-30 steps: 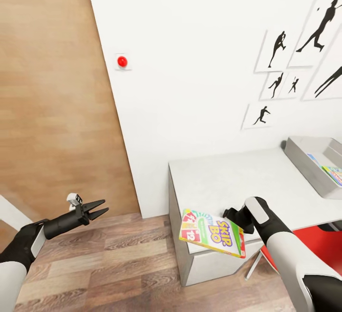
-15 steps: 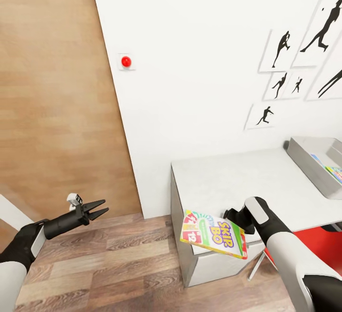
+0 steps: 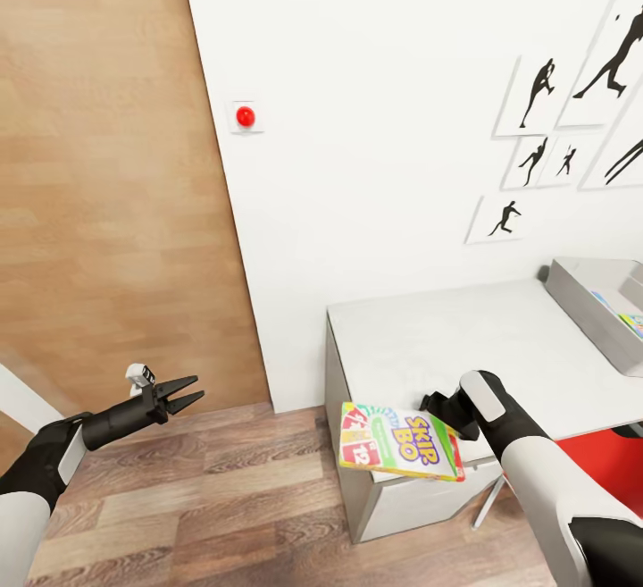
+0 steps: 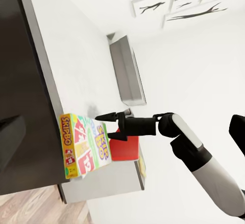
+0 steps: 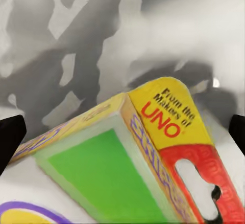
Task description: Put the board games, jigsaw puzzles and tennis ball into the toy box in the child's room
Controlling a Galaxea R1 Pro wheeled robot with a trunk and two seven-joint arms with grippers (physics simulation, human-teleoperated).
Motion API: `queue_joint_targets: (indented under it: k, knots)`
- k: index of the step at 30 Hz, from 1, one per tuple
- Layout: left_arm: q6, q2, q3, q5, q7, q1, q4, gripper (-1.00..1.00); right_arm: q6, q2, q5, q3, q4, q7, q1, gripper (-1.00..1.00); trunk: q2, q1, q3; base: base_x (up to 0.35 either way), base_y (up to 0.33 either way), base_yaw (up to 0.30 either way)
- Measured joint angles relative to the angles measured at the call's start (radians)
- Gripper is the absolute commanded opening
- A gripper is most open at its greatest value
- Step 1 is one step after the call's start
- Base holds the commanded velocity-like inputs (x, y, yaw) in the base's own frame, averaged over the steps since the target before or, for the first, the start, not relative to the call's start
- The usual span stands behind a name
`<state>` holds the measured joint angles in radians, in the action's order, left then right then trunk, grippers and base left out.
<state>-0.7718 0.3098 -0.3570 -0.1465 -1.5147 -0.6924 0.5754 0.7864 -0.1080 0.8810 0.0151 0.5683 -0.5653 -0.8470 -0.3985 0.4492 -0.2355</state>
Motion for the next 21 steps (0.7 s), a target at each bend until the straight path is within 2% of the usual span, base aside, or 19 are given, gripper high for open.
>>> queue_joint_targets:
  k: [10,21]
  knots:
    - [0.0,0.0,0.0,0.0,0.0,0.0,0.0,1.0,-0.001,-0.001,0.003,0.0,0.0,0.0,0.0,1.0,0.0,0.0,0.0,0.0,0.065,0.0]
    - [0.0,-0.001,0.0,0.0,0.0,0.0,0.0,1.0,-0.027,-0.009,0.038,0.004,-0.004,0.004,0.0,1.0,-0.001,0.0,0.0,0.0,0.001,0.0]
